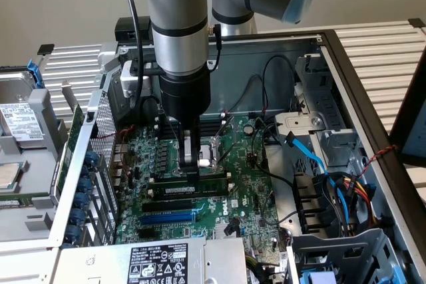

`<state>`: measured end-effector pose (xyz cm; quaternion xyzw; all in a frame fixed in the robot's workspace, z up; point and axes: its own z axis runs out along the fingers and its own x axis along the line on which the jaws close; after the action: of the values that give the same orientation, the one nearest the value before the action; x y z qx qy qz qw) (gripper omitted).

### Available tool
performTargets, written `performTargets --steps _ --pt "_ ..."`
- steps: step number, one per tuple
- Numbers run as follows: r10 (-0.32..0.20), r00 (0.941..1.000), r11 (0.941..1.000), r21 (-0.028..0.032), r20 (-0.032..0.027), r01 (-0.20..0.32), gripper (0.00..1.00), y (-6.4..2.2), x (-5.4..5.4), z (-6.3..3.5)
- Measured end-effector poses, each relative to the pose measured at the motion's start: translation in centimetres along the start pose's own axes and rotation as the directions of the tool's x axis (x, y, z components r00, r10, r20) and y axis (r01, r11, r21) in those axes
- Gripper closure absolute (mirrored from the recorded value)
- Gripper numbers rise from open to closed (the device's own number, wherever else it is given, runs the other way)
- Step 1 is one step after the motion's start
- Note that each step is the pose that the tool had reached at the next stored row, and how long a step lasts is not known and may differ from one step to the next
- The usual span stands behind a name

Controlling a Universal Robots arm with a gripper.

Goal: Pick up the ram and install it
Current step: 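Press down the ram until it locks into place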

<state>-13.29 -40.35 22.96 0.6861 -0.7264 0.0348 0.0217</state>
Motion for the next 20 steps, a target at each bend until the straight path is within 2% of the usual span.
performTargets --steps 20 --pt "0.000 1.0000 1.0000 -0.0001 -0.0001 0.000 0.89 0.01 -0.16 -0.01"
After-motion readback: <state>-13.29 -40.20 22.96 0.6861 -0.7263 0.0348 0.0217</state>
